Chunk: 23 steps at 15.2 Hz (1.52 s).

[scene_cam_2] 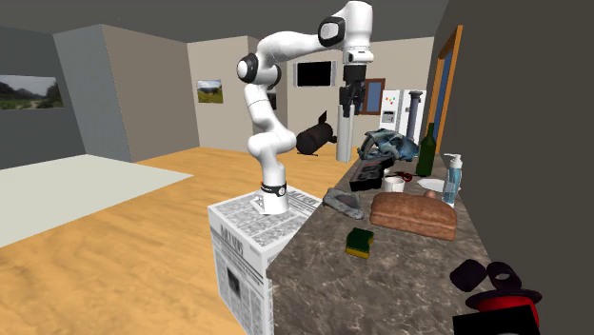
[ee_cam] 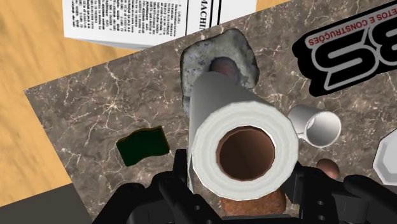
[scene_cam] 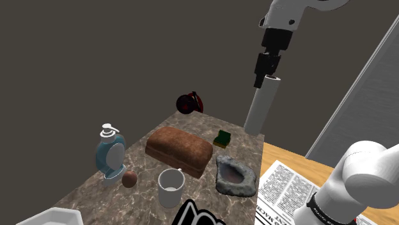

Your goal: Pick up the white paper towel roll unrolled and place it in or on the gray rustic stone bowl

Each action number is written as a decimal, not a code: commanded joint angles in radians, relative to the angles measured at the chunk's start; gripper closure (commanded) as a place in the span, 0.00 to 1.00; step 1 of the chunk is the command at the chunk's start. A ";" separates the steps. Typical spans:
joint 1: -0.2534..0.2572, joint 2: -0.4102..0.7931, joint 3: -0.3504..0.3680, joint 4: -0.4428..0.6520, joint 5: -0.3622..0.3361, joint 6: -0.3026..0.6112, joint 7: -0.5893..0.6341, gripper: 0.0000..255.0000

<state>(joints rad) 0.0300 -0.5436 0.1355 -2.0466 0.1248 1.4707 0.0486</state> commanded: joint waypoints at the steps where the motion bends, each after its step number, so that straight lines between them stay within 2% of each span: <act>1: 0.014 0.004 0.037 0.020 0.021 -0.012 0.050 1.00; 3: 0.024 0.013 0.066 0.048 0.036 -0.025 0.091 1.00; 23: 0.034 -0.043 0.086 -0.266 0.057 0.232 0.067 1.00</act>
<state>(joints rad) 0.0637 -0.5842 0.2211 -2.2988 0.1809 1.6912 0.1172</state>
